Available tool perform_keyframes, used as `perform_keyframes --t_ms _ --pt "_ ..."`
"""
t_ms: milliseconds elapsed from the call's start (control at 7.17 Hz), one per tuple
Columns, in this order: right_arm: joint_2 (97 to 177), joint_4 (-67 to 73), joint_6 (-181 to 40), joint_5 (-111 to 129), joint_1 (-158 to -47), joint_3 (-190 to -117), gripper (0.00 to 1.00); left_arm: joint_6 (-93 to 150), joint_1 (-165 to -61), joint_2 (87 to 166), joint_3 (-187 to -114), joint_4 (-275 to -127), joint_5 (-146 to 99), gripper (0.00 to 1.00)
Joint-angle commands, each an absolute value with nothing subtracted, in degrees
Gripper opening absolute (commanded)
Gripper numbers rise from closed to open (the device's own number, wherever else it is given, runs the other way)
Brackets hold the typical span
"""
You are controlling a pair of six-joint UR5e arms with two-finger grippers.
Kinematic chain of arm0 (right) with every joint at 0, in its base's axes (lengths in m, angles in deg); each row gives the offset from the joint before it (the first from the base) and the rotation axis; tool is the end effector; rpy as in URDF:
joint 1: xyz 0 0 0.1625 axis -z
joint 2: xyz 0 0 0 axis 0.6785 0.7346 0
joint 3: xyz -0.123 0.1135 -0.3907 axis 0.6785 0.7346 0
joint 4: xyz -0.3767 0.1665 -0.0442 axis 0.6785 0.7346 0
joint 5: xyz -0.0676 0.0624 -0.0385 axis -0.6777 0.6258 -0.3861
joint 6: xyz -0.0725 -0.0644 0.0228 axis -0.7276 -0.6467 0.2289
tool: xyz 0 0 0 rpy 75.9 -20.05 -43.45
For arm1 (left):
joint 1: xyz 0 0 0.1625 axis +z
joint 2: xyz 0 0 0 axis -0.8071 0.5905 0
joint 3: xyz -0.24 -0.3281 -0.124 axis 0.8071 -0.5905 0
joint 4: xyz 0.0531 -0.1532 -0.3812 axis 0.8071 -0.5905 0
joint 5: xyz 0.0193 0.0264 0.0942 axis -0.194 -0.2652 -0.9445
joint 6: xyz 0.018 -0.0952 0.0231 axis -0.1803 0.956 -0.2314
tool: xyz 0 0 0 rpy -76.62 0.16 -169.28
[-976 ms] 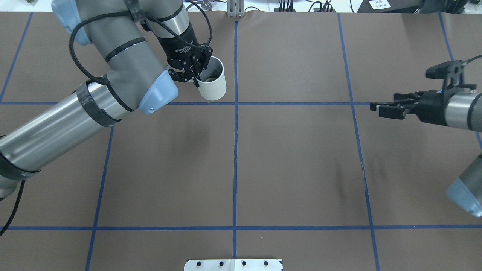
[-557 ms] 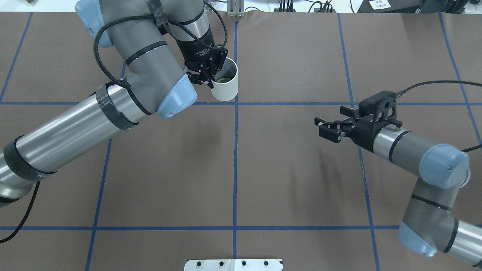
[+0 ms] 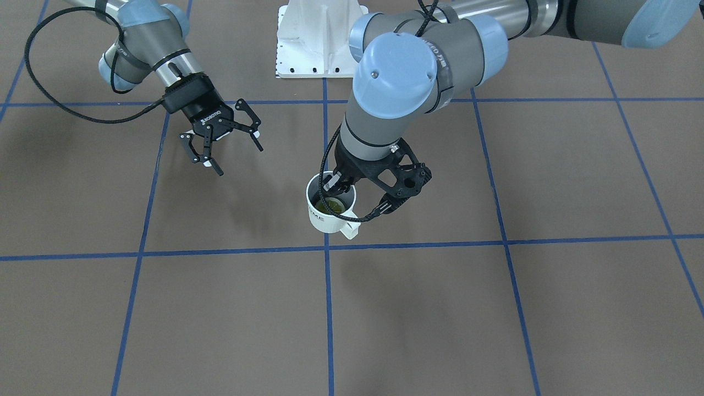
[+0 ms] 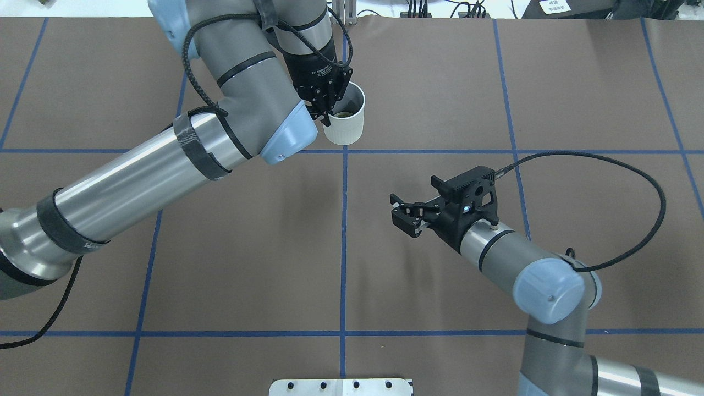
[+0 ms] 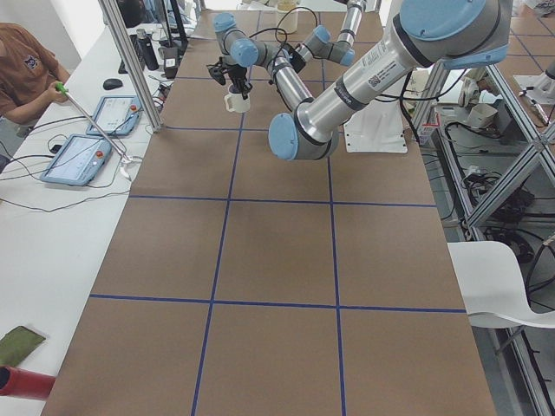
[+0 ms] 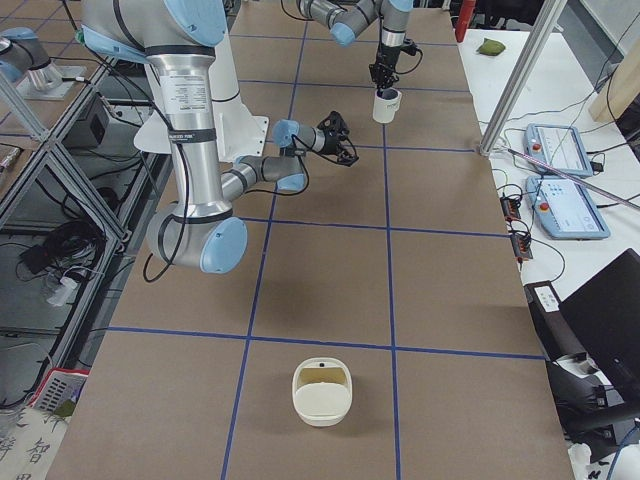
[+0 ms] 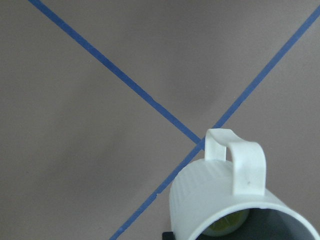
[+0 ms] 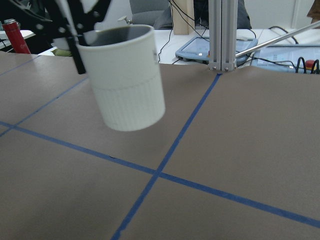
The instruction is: Left arm hands cup to right arm to dump lemon
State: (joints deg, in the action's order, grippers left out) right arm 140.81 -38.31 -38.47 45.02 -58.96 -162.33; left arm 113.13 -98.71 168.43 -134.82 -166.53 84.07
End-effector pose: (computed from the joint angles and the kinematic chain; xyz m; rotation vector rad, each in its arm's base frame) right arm -0.4876 -0.3337 0.2992 1.0502 -1.0127 0.0290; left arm 0.4939 -0.5923 0.0770 -0.4257 0.8356 -0.6437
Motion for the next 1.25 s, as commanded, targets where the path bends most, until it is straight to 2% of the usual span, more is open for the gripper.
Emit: perform_keyframes --t_ms 0,418,697,1115 --pt "133.7 -26.4 -38.7 31.2 -53.3 -161.9 1.00 114.9 -97.8 170.2 -133.3 -166.5 84.3 0.00" --pt "133.1 -27.1 -37.9 28.8 -53.3 -161.2 1.00 118.5 -97.2 170.7 -135.3 -166.1 84.3 0.00" --pt "133.1 -27.3 -37.9 26.0 -53.3 -161.2 1.00 118.5 -95.0 170.2 -139.6 -161.2 83.7 0.00" --pt "133.1 -27.3 -36.1 23.1 -53.3 -161.1 1.00 118.5 -94.3 170.3 -140.2 -159.9 84.0 0.00"
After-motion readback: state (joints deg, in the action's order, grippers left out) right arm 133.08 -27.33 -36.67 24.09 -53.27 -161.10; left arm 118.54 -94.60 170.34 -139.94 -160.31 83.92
